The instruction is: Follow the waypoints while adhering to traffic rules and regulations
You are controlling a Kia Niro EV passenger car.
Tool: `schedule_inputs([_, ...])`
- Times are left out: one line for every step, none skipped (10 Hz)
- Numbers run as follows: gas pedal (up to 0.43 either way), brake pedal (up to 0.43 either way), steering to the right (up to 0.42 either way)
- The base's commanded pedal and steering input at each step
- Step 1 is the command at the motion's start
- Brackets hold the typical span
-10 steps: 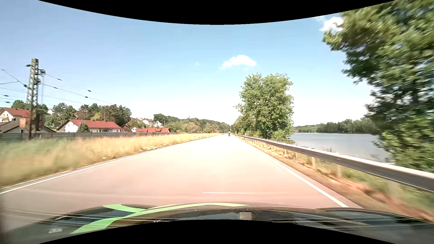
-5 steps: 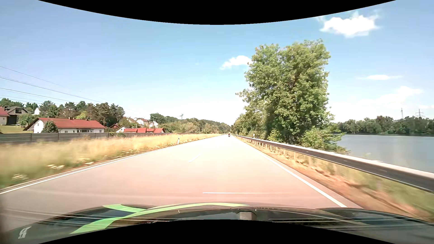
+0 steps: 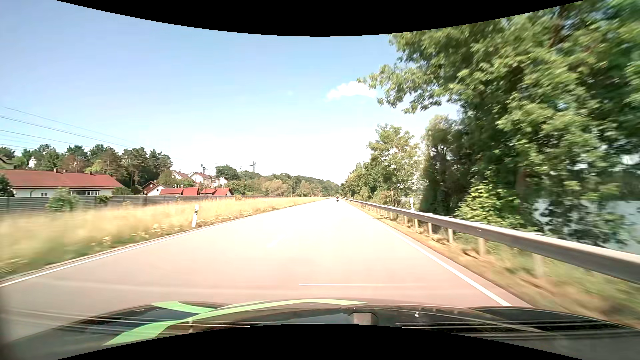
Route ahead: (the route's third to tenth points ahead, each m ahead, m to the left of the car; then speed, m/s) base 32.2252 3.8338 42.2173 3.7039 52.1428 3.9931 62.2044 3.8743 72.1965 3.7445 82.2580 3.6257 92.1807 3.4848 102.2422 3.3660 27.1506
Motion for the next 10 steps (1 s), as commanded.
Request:
schedule_inputs([0.24,0.0,-0.003])
schedule_inputs([0.24,0.0,-0.002])
schedule_inputs([0.24,0.0,-0.002])
schedule_inputs([0.24,0.0,-0.002])
schedule_inputs([0.248,0.0,-0.003])
schedule_inputs([0.248,0.0,-0.003])
schedule_inputs([0.248,0.0,-0.003])
schedule_inputs([0.248,0.0,-0.002])
schedule_inputs([0.248,0.0,-0.003])
schedule_inputs([0.248,0.0,-0.002])
